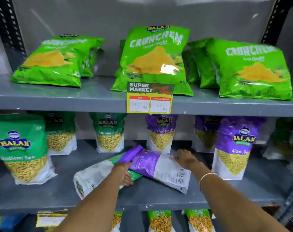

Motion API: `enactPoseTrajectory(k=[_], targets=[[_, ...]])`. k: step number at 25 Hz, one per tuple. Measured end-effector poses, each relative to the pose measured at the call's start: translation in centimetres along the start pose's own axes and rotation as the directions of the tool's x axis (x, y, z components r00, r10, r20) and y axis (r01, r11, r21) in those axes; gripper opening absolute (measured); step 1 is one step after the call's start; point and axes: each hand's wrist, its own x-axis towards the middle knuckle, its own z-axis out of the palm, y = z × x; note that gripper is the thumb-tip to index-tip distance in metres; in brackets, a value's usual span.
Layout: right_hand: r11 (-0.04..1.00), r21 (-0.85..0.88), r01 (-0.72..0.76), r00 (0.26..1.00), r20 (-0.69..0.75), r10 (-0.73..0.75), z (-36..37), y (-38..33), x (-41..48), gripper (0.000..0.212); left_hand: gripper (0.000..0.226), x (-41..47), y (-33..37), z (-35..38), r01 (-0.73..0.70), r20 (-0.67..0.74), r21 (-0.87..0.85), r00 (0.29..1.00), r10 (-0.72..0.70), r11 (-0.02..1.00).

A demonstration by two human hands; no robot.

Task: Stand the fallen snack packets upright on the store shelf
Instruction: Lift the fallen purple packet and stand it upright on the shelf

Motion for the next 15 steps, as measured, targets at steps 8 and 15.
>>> enactPoseTrajectory(k=[8,15], targets=[[0.974,0.227,0.015,0.958,0.274,-0.078,-0.7,2.9,2.2,0.040,0.046,0.5,1.6,4.1,-0.072,-0.071,-0.370,0.996,0.049,0.926],[0.884,0.445,-0.139,0.875,0.474,-0.102,-0.3,2.4,1.0,0.054,0.028,-2.4,4.1,3.7,-0.321,-0.247,-0.472,0.942,0.227,0.821]])
